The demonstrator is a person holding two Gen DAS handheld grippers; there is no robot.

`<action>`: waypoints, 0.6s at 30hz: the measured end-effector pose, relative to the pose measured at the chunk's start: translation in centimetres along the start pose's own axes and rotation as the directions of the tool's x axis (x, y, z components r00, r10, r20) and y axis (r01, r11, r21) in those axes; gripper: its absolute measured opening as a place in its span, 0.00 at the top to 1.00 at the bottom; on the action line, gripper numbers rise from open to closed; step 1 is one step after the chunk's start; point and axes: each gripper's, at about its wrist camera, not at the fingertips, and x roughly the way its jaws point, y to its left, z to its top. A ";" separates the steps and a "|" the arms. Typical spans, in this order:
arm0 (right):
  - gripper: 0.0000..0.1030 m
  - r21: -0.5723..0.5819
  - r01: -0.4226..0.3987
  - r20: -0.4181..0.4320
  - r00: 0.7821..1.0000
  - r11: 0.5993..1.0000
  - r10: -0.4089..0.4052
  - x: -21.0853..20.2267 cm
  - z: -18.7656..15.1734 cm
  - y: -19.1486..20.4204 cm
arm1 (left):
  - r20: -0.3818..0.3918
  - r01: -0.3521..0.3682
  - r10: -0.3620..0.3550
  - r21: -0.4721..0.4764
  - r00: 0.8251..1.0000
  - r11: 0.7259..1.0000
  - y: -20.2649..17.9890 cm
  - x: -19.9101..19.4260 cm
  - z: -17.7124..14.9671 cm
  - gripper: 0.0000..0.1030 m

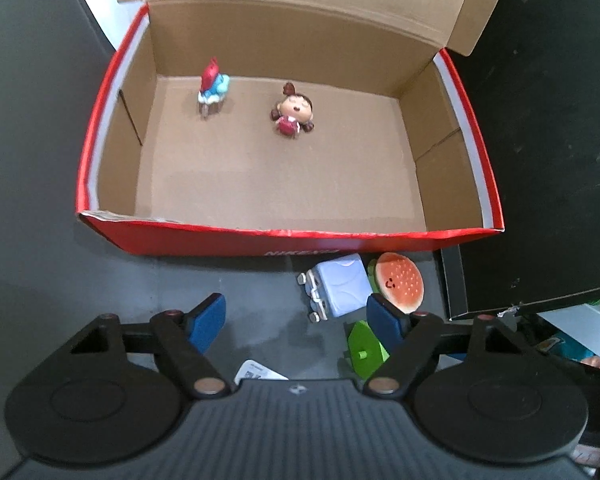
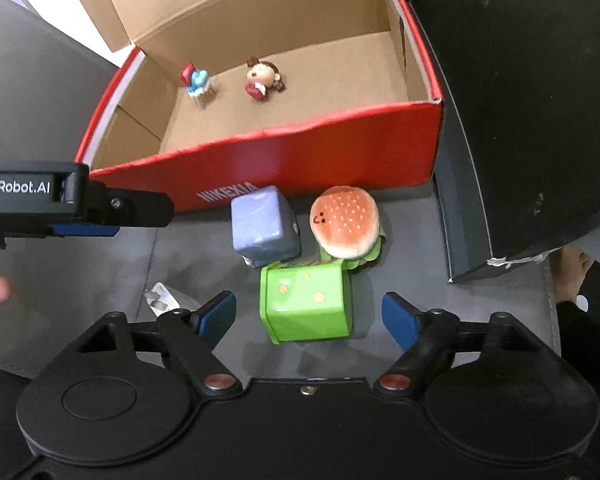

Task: Organize objects
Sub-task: 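Close the right gripper on the green cube while the left gripper closes on the lavender cube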

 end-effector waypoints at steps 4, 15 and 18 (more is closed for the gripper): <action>0.26 0.009 0.009 -0.010 1.000 1.000 -0.009 0.7 0.0 0.1 | -0.043 0.010 -0.012 -0.041 0.999 0.999 -0.2 1.2 0.6 0.22; 0.42 0.019 0.033 -0.011 0.999 0.999 -0.033 2.3 -0.6 0.1 | -0.051 0.000 -0.004 -0.086 0.999 0.996 -1.2 3.2 1.3 0.11; 0.47 0.011 0.027 -0.009 1.000 1.000 -0.027 2.3 -0.8 0.3 | -0.050 -0.001 -0.003 -0.091 0.999 0.996 -1.3 3.6 1.3 0.11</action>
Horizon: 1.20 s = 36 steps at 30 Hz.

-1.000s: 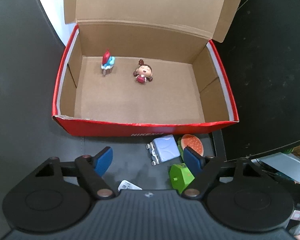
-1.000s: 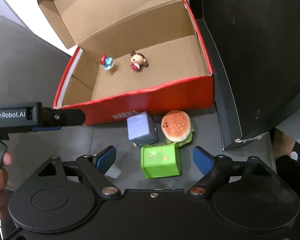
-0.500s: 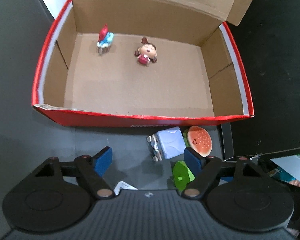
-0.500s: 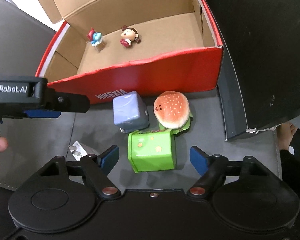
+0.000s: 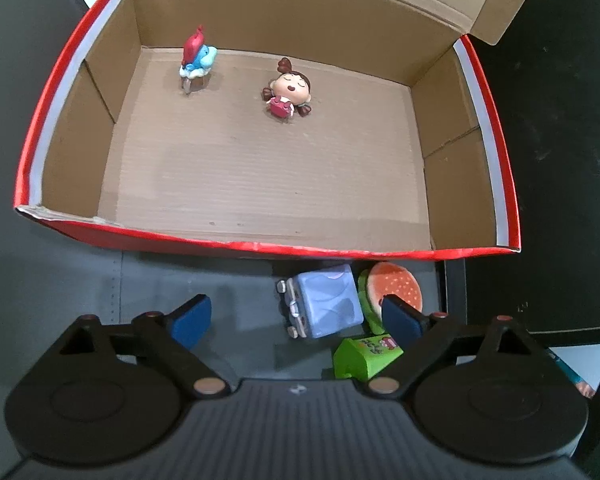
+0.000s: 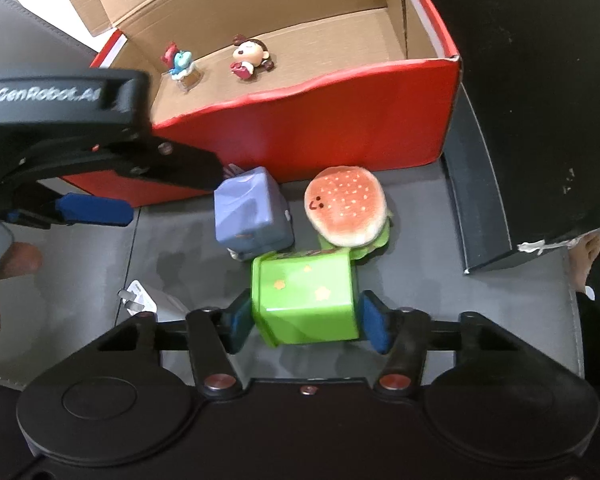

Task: Organize objects
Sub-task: 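Close the right gripper on the green cube while the left gripper closes on the lavender cube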

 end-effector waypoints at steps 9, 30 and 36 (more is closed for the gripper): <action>0.48 0.037 0.001 0.005 1.000 0.999 -0.001 -1.0 -0.6 -0.4 | -0.008 -0.025 0.025 0.014 1.000 1.000 -0.9 1.3 -0.3 0.11; 0.48 0.082 0.052 0.026 0.998 0.995 -0.055 -2.4 -0.8 -1.9 | 0.049 -0.202 0.198 0.097 0.979 0.975 -3.9 4.5 -0.5 0.14; 0.48 0.086 0.066 0.023 0.997 0.994 -0.068 -2.3 -0.8 -2.1 | 0.040 -0.200 0.196 0.102 0.980 0.975 -3.6 4.7 -0.5 0.31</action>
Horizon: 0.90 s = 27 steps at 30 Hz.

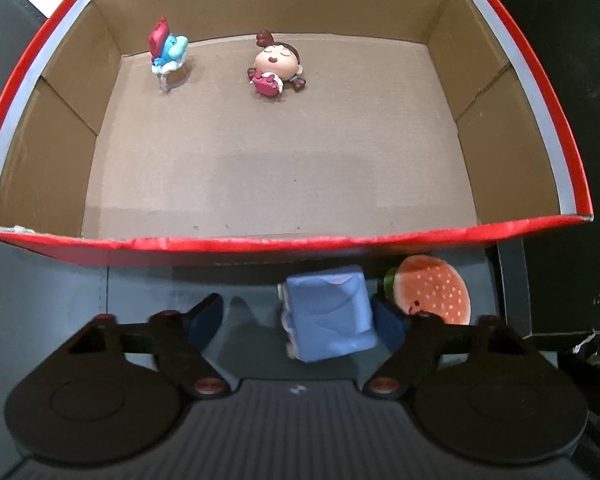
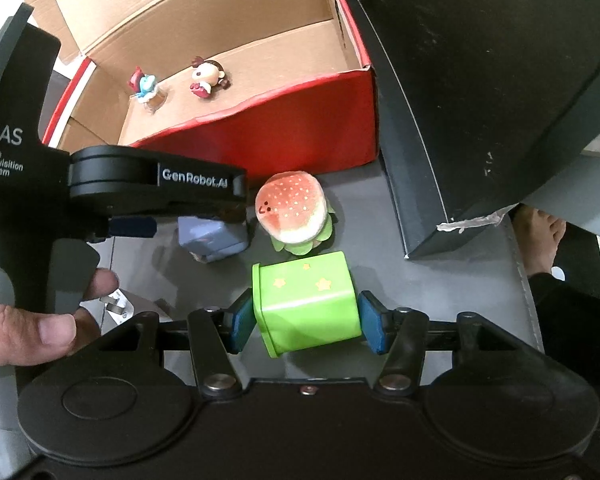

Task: Organize objects
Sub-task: 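Close the right gripper on the green cube while the left gripper closes on the lavender cube, then lift the lavender cube with the left tool while the right tool lifts the green cube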

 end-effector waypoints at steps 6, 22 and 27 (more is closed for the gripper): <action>0.48 0.001 0.003 0.000 1.000 1.000 -0.003 -0.1 0.0 0.0 | -0.020 -0.028 0.029 0.034 0.999 0.999 0.5 0.3 -0.2 0.50; 0.46 -0.015 0.041 -0.008 0.999 0.999 -0.041 0.8 0.1 0.4 | -0.044 -0.045 0.051 0.130 0.998 0.990 1.0 1.1 -0.2 0.56; 0.45 -0.040 0.057 -0.017 0.998 0.998 -0.057 1.2 0.1 0.7 | -0.040 -0.045 0.051 0.150 0.998 0.988 0.9 1.4 -0.2 0.56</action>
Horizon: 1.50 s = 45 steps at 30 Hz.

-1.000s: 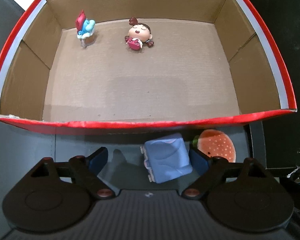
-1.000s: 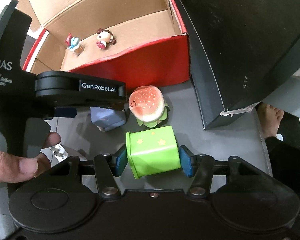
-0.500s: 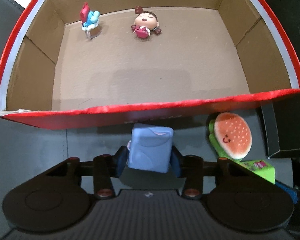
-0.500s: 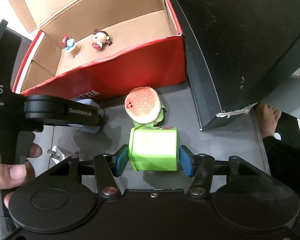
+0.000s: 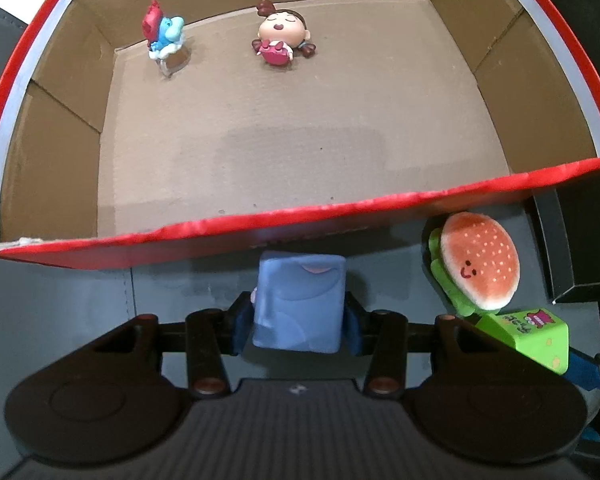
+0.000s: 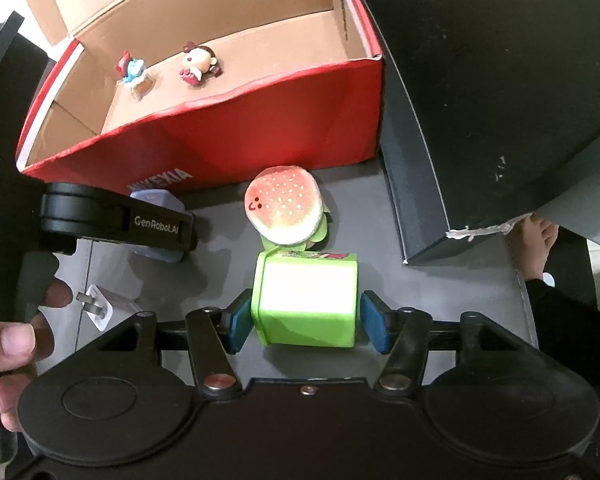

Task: Organize objects
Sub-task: 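Lift the lavender cube with the left tool while the right tool lifts the green cube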

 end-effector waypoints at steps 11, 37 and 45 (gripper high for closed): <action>0.49 -0.068 -0.001 0.005 1.000 0.998 0.001 0.0 -0.2 1.1 | 0.041 0.034 -0.036 0.050 0.999 0.998 -0.2 -1.5 -0.5 0.57; 0.50 -0.003 -0.146 0.155 0.977 0.989 0.144 -5.2 0.8 0.5 | 0.218 0.033 -0.060 0.125 0.974 0.992 1.0 -9.6 -3.1 0.58; 0.50 -0.030 -0.196 0.189 0.962 0.980 0.198 -7.5 1.2 0.5 | 0.262 0.040 -0.076 0.141 0.962 0.989 1.6 -12.0 -4.5 0.58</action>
